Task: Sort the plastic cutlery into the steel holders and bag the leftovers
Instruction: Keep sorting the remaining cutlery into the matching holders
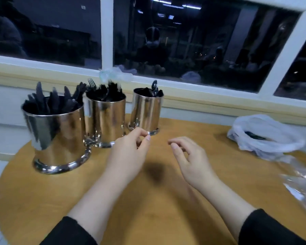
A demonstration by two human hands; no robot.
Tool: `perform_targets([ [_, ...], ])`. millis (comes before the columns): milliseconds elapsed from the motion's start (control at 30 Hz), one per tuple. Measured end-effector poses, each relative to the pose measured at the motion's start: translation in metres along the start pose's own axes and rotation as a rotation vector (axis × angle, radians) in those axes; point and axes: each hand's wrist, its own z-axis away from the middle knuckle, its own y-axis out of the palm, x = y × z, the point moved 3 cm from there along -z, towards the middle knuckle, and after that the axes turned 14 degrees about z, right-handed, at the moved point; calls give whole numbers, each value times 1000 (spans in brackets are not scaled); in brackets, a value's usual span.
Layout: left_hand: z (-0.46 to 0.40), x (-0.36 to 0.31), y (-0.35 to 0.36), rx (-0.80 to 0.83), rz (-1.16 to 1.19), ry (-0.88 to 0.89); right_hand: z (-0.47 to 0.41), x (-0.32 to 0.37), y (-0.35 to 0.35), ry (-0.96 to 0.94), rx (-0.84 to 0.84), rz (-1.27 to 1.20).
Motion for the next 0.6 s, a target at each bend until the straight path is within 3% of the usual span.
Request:
perform_targets([
  [200,17,11,142,142,40,-61,81,-117,-50,272,-6,164],
  [433,-2,13,236,255,-84,-11,78,-186,-78,415,-120,348],
  [600,-19,14,266,323,-141,63,45,-246,-89,667,46,515],
])
